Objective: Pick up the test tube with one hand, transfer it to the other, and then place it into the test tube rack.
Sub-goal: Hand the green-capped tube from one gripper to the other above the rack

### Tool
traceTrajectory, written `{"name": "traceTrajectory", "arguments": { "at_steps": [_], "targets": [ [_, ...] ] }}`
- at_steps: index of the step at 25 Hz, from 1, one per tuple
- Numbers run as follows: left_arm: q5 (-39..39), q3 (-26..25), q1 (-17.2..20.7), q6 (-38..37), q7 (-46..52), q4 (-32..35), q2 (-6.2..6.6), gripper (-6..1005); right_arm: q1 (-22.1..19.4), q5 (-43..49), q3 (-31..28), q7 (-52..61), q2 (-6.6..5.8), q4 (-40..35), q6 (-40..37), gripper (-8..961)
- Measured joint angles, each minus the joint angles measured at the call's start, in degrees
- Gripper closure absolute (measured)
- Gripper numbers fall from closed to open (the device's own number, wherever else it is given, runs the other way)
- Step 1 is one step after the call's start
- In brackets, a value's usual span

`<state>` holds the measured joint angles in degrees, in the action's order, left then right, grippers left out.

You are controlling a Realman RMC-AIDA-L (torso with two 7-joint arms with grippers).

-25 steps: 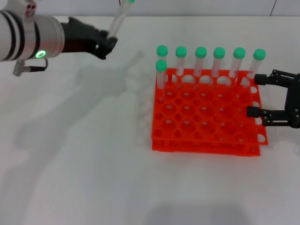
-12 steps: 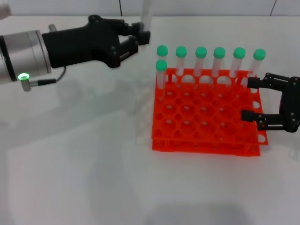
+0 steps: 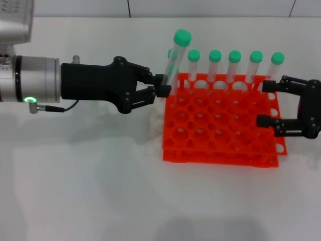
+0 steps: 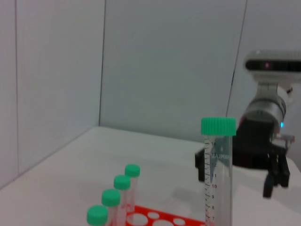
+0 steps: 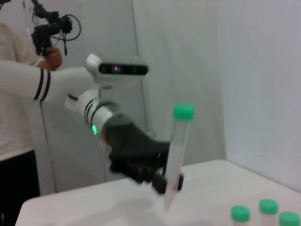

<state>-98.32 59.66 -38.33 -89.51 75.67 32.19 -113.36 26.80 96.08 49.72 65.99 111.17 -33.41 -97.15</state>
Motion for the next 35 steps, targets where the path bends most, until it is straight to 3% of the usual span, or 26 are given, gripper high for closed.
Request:
{"name": "traceTrajectory", "arguments": {
  "at_steps": [5, 8, 15, 18, 21, 30, 35],
  "targets": [
    [-3.10, 0.22, -1.65, 1.73, 1.23, 0.27, -1.36, 790, 1.28, -3.96, -1.88, 7.56, -1.52, -0.25, -0.36, 96],
    [-4.10, 0.27, -2.56, 2.27, 1.64, 0.22, -1.94, 789, 1.37, -5.51, -2.93, 9.12, -1.42, -0.16, -0.77, 96],
    [-5.86, 0.14, -3.61, 4.10, 2.43, 0.35, -3.16, 786, 2.20, -10.93, -3.59, 10.34, 1.02, 4.22, -1.08, 96],
    [-5.86, 0.22, -4.02, 4.36, 2.52, 0.33, -3.29, 785, 2.78, -12.05, -3.57, 9.08, 3.10, 6.74, 0.07, 96],
    [-6.00, 0.23, -4.43, 4.36, 2.72, 0.28, -3.43, 783, 3.40, -13.19, -3.38, 6.40, 4.34, 9.36, 0.82, 96],
    [-6.04, 0.20, -4.57, 5.30, 3.19, 0.17, -3.88, 780, 7.05, -15.82, -2.97, -7.73, 5.01, 21.24, -0.29, 96],
    [-6.72, 0.26, -5.16, 6.12, 4.16, -0.14, -4.21, 778, 8.26, -16.09, -3.03, -11.12, 5.03, 24.20, 0.23, 96]
  ]
}}
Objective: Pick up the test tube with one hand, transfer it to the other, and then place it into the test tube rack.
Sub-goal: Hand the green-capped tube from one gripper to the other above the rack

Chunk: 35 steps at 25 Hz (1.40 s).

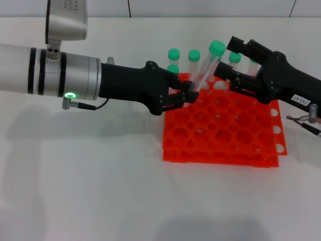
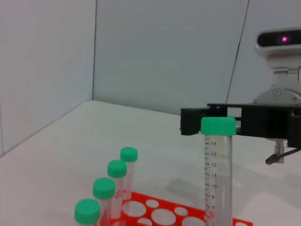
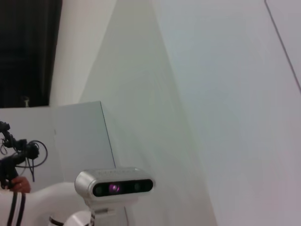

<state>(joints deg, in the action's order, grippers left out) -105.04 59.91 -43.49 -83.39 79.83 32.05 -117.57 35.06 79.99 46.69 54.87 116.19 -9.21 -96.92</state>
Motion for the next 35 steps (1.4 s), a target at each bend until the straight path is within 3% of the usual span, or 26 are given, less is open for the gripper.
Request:
{"name": "traceTrajectory", "arguments": {
  "at_steps": [8, 25, 28, 35],
  "targets": [
    [-3.48, 0.17, -1.65, 2.14, 1.43, -0.27, -1.31, 774, 0.22, -0.01, 0.02, -0.24, 0.00, -0.12, 2.35, 109],
    [-3.44, 0.20, -1.77, 3.44, 1.17, -0.33, -1.43, 767, 0.52, -0.05, -0.48, 1.31, -0.10, 0.13, 4.28, 158],
    [-3.43, 0.20, -1.73, 3.45, 1.05, -0.33, -1.43, 766, 0.63, -0.18, -0.50, 2.36, -0.14, 0.03, 4.86, 363],
    [-3.44, 0.20, -1.84, 3.46, 1.00, -0.33, -1.43, 763, 0.75, -0.20, -0.20, 2.59, -0.26, 0.12, 5.02, 559]
  ]
}}
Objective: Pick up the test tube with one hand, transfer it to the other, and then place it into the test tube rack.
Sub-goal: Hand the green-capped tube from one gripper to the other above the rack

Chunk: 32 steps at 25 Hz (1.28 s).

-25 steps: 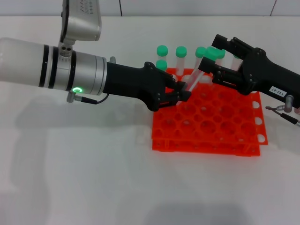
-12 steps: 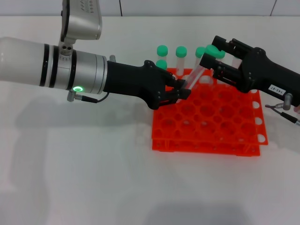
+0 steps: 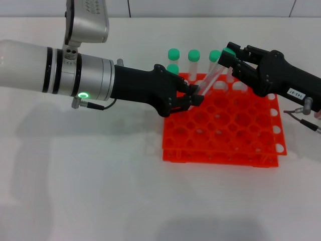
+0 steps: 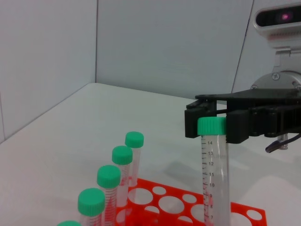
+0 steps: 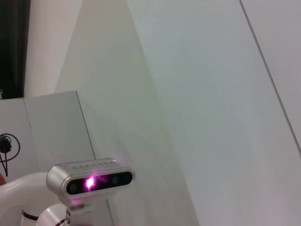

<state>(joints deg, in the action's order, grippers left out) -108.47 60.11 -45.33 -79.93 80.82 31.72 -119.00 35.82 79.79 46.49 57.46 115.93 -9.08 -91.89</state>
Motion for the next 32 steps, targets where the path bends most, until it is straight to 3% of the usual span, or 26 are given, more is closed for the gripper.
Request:
{"name": "traceTrajectory", "arguments": {
  "at_steps": [9, 17, 25, 30, 32],
  "targets": [
    [0.03, 0.00, -0.06, 0.60, 1.08, 0.34, -0.01, 760, 0.06, -0.01, -0.27, 0.02, -0.02, -0.04, 0.09, 696],
    [-0.12, 0.03, -0.16, 0.84, 6.04, 1.73, -0.08, 756, -0.24, -0.08, -0.07, 0.61, -0.03, -0.55, -0.20, 686],
    [-0.59, 0.47, 2.15, -0.82, 14.20, 8.31, -0.06, 753, -0.20, 0.03, -0.03, 0.87, -0.19, -0.55, -0.34, 676],
    [-2.75, 0.75, 5.09, -4.26, 20.72, 15.47, -0.08, 578, -0.11, 0.14, 0.18, 1.44, -0.43, -1.38, -0.31, 669],
    [-3.35, 1.05, 8.19, -5.61, 24.42, 21.49, -0.14, 399, -0.14, 0.29, 0.22, 1.44, -0.44, -1.74, -0.26, 667]
  ]
}}
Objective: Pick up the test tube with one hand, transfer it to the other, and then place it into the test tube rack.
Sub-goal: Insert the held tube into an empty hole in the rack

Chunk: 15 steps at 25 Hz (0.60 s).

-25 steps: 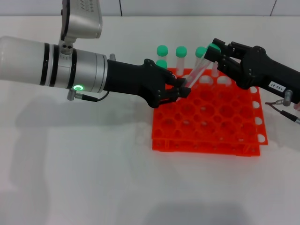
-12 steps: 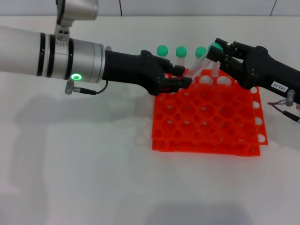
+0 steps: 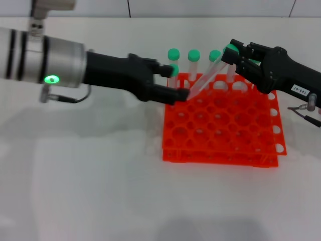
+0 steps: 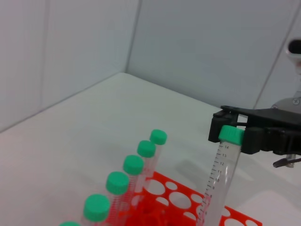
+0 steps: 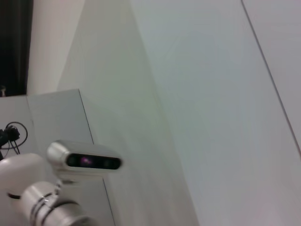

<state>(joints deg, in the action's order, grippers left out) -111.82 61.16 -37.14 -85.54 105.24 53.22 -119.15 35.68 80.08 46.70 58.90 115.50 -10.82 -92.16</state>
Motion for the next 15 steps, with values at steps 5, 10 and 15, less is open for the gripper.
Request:
{"name": "traceTrajectory", "arguments": {
  "at_steps": [5, 10, 15],
  "targets": [
    [1.43, 1.08, 10.17, -0.88, 2.52, 12.83, -0.39, 146, -0.27, 0.46, 0.07, 0.00, -0.17, -2.23, 0.35, 660],
    [8.56, 1.72, 20.81, 0.75, -2.96, 17.78, -0.41, 105, 0.02, 1.32, 0.59, 0.42, -0.39, -4.73, 1.70, 654],
    [14.96, 1.44, 29.64, 1.91, -13.58, 16.04, -0.45, 104, 0.77, 1.37, 4.11, 2.34, -0.50, -9.20, 4.37, 647]
  ]
}}
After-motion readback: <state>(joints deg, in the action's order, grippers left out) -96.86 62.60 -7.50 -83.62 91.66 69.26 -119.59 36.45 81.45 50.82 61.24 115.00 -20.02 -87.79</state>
